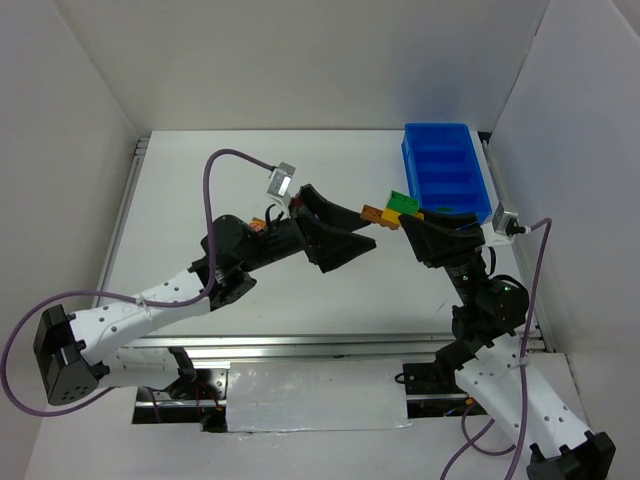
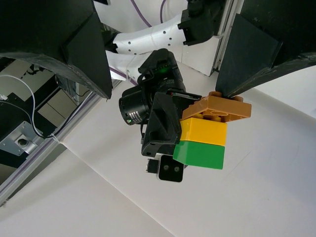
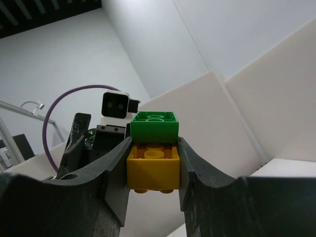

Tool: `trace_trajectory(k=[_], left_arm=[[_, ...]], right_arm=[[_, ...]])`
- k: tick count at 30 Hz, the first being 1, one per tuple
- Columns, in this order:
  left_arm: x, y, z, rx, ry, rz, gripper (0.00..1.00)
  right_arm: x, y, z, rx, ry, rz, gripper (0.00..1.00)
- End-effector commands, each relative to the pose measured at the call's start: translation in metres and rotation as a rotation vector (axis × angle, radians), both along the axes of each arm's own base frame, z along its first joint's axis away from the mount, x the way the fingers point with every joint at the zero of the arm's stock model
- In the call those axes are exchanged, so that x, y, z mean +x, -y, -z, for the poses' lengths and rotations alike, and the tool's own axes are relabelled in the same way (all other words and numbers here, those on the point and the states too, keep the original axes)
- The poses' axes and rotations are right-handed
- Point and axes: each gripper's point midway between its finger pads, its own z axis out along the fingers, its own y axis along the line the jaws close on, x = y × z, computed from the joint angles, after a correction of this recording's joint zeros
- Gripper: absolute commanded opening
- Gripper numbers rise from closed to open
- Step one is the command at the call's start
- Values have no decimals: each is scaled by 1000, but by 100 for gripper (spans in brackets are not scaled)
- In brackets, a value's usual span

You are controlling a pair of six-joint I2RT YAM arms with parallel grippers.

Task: Sort the legos into containers by color

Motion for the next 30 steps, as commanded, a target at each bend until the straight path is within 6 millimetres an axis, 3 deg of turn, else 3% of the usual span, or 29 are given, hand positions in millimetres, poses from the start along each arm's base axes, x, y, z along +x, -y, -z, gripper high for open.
trace_trajectory(k=[1,13,20,30], left_arm=[[1,14,18,70,-9,31,100],[4,25,35,159,-18,32,100],[-18,10,3,47,102,81,100],[-21,3,-18,-45,154,69,100]], right_arm=[[-37,6,-40,7,155,-14,0],[-36,21,-51,15,153,92,0],[-22,15,-33,12,89,72,0],[-28,-10,-14,14,65,-146,0]])
